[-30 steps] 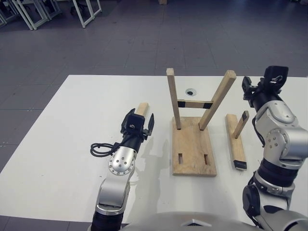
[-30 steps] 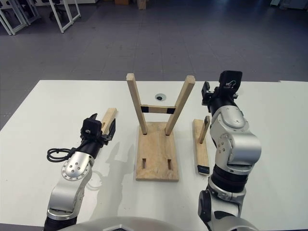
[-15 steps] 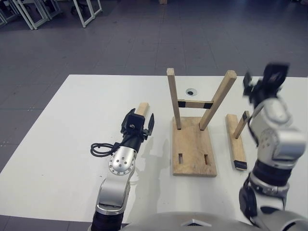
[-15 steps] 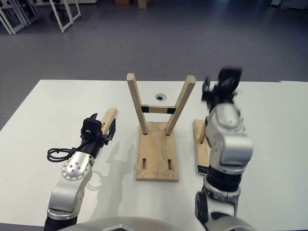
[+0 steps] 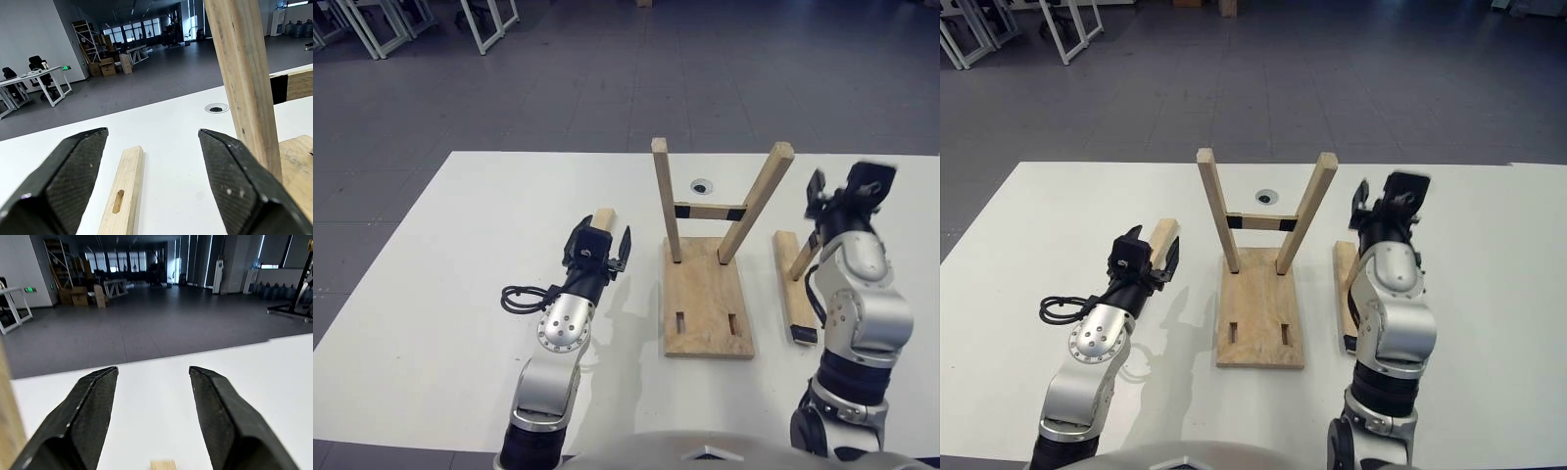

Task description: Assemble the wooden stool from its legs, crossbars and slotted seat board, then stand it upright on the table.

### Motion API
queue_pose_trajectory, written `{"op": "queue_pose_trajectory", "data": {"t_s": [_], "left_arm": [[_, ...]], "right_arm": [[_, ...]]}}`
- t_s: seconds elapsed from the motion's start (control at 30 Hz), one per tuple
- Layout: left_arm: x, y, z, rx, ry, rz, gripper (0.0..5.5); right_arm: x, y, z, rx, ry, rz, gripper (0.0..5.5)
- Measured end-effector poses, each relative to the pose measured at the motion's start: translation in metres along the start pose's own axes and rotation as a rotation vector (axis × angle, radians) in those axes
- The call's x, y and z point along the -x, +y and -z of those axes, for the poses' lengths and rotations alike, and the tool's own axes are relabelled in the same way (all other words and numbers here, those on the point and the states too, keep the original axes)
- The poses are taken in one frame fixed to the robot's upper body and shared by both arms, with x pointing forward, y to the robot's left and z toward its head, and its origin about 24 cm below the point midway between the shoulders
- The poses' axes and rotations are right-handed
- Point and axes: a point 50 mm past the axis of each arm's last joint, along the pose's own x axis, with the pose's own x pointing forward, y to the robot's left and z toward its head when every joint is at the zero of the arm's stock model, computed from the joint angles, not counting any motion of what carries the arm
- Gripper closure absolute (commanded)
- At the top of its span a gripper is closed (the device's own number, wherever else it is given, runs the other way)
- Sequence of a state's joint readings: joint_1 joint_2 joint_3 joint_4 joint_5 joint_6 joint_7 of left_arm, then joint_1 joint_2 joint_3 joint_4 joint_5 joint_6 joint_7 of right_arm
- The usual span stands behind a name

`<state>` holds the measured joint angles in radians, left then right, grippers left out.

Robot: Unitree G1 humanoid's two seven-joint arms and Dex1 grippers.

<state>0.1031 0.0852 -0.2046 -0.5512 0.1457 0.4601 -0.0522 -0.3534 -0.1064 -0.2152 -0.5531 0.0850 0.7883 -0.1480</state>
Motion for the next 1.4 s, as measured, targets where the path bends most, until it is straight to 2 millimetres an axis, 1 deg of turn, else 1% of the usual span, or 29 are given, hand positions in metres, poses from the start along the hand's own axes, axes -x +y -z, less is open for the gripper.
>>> {"op": "queue_pose_trajectory", "data": {"t_s": [0.03,0.07,0.13,0.2,0.27,0.33,0.4,0.43,0.5,0.6,0.67,0.7,0.77,0.87,0.9,0.93,1.03,1.23,1.33,1.4], "left_arm": [[0.0,-0.001,0.001,0.002,0.005,0.0,2.08],[0.0,-0.001,0.002,0.003,0.009,-0.006,2.08],[0.001,-0.003,0.002,0.006,0.009,-0.008,2.08],[0.007,-0.003,0.006,0.013,0.028,-0.017,2.08],[0.017,0.001,0.016,0.015,0.076,-0.049,2.08],[0.019,0.002,0.015,0.016,0.075,-0.058,2.08],[0.019,-0.002,0.013,0.015,0.064,-0.047,2.08],[0.019,-0.002,0.012,0.014,0.063,-0.045,2.08],[0.019,-0.001,0.012,0.01,0.062,-0.042,2.08],[0.015,0.0,0.007,-0.003,0.041,-0.033,2.08],[0.015,0.001,0.008,-0.006,0.044,-0.038,2.08],[0.015,0.002,0.008,-0.008,0.047,-0.042,2.08],[0.015,0.003,0.009,-0.007,0.052,-0.047,2.08],[0.014,0.003,0.008,-0.005,0.054,-0.048,2.08],[0.014,0.004,0.008,-0.005,0.058,-0.049,2.08],[0.014,0.004,0.009,-0.006,0.065,-0.05,2.08],[0.012,0.005,0.007,-0.011,0.06,-0.05,2.08],[0.012,0.006,0.006,-0.011,0.056,-0.053,2.08],[0.012,0.006,0.006,-0.01,0.056,-0.054,2.08],[0.012,0.006,0.006,-0.011,0.057,-0.056,2.08]], "right_arm": [[0.002,0.001,-0.013,0.004,-0.053,-0.011,2.32],[0.006,-0.001,-0.02,0.016,-0.08,-0.018,2.13],[0.019,-0.006,-0.022,0.051,-0.072,-0.034,1.82],[0.037,-0.015,-0.01,0.096,-0.002,-0.047,1.44],[0.076,-0.025,0.021,0.152,0.183,-0.09,0.95],[0.101,-0.026,0.038,0.187,0.287,-0.146,0.52],[0.126,-0.027,0.06,0.203,0.412,-0.201,0.52],[0.134,-0.027,0.071,0.21,0.468,-0.216,0.52],[0.143,-0.028,0.085,0.223,0.522,-0.228,0.52],[0.143,-0.034,0.094,0.238,0.541,-0.206,0.52],[0.142,-0.04,0.103,0.244,0.569,-0.185,0.52],[0.139,-0.043,0.111,0.245,0.606,-0.177,0.52],[0.132,-0.047,0.124,0.234,0.661,-0.174,0.52],[0.117,-0.046,0.132,0.202,0.702,-0.189,0.52],[0.113,-0.045,0.134,0.196,0.712,-0.198,0.83],[0.107,-0.044,0.135,0.191,0.72,-0.205,1.01],[0.103,-0.043,0.136,0.187,0.741,-0.216,1.53],[0.104,-0.043,0.134,0.193,0.764,-0.221,2.58],[0.104,-0.045,0.134,0.201,0.767,-0.22,3.2],[0.103,-0.047,0.134,0.206,0.769,-0.215,3.45]]}}
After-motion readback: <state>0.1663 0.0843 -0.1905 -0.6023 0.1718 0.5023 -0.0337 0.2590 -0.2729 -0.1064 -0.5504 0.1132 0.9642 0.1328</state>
